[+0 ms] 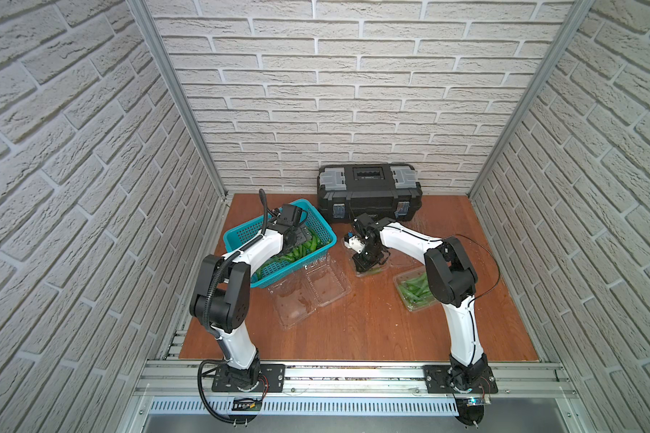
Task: Take small green peppers out of containers
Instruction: Pick up the green pepper from the packing box, then place the green pepper in the basket.
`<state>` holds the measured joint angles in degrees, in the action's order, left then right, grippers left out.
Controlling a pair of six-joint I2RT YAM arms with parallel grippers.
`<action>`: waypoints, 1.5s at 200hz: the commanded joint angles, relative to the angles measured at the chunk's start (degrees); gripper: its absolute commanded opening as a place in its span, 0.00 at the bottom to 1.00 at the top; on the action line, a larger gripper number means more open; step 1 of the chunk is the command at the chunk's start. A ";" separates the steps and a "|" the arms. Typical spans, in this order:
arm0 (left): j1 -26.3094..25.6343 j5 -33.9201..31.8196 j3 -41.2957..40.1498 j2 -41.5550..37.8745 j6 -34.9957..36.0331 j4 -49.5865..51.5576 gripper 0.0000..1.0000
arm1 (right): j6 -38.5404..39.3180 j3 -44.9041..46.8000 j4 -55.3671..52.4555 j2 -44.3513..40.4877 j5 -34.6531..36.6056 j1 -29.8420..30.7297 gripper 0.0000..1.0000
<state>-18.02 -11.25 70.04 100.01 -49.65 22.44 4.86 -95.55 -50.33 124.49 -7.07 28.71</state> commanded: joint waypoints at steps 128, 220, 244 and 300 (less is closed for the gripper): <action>3.74 -2.60 -3.50 -7.77 1.63 -3.87 0.98 | -8.28 -25.60 11.40 -2.88 -8.96 3.52 0.04; -2.33 5.05 -1.63 -9.57 13.68 -11.53 0.98 | -21.76 -20.98 18.24 -5.48 -10.86 -0.30 0.38; -7.01 11.33 3.76 -5.12 20.32 -12.26 0.98 | -29.46 -1.07 23.23 -19.23 2.55 -4.12 0.39; -17.71 24.04 22.98 10.84 34.64 -2.75 0.98 | -58.29 29.76 8.34 -47.85 31.67 -11.07 0.48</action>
<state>-32.49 5.19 86.94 105.60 -23.88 15.31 -36.84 -72.93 -33.98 84.82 9.69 17.41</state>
